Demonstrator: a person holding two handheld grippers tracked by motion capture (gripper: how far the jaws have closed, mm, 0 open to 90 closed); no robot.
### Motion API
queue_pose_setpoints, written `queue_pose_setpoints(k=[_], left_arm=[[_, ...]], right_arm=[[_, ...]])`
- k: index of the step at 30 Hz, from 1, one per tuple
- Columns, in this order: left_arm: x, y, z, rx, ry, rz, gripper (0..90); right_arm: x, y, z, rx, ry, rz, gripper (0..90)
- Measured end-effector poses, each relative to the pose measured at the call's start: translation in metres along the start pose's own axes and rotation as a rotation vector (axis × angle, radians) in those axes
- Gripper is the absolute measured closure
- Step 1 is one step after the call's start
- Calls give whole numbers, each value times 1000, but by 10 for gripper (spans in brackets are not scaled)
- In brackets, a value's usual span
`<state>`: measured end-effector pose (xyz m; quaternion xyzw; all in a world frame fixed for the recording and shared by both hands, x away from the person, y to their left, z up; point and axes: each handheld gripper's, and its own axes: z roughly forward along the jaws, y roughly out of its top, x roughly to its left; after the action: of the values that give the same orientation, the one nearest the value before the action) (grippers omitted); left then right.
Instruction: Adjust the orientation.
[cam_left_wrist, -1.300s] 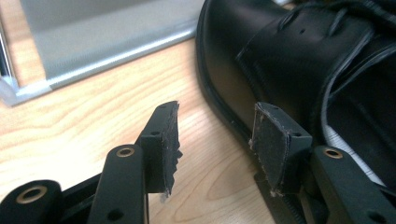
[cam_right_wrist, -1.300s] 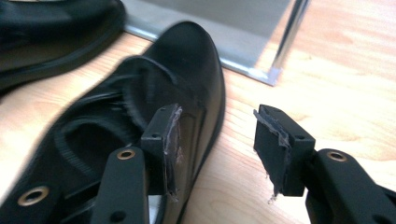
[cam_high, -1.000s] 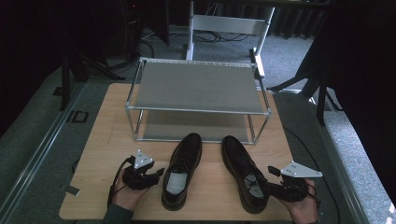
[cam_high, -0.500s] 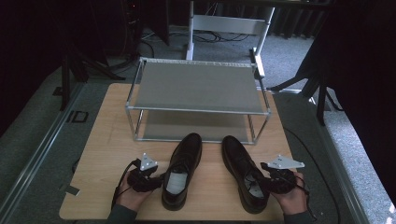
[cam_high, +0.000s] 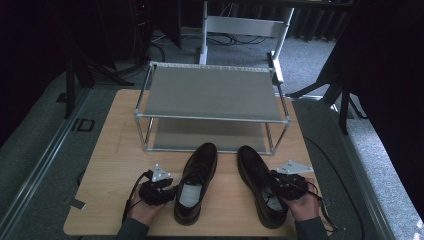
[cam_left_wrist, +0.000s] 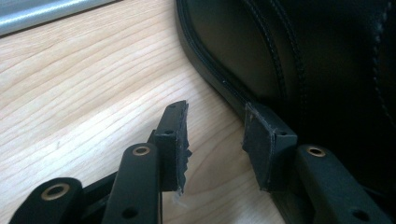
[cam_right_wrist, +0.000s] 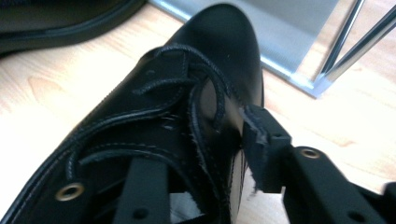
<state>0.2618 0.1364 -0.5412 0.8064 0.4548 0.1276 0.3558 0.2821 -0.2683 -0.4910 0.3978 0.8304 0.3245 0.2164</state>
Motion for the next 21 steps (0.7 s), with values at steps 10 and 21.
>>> queue_pose_setpoints(k=[10,21], left_arm=[[-14,15,17,1,-20,45,633],[-33,24,28,7,-46,85,637]], right_arm=[[-2,1,-2,-43,-51,13,774],[-2,11,-2,-18,-143,-61,781]])
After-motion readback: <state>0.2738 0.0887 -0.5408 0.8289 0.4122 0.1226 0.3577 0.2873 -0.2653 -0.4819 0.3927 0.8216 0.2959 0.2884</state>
